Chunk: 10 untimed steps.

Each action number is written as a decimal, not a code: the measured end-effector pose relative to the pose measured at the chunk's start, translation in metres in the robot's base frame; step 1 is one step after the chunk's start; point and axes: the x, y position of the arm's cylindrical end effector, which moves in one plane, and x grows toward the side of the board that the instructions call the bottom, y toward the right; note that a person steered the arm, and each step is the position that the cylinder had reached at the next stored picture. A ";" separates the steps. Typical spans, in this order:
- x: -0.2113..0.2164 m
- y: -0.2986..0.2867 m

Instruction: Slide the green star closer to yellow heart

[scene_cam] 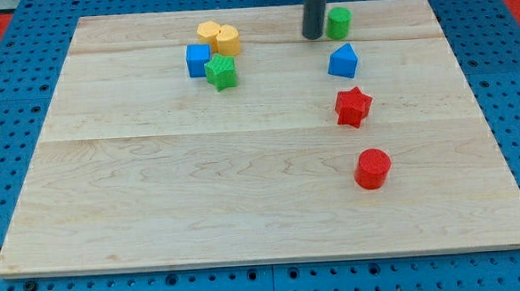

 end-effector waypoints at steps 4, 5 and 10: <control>0.149 -0.087; 0.143 -0.097; 0.152 -0.175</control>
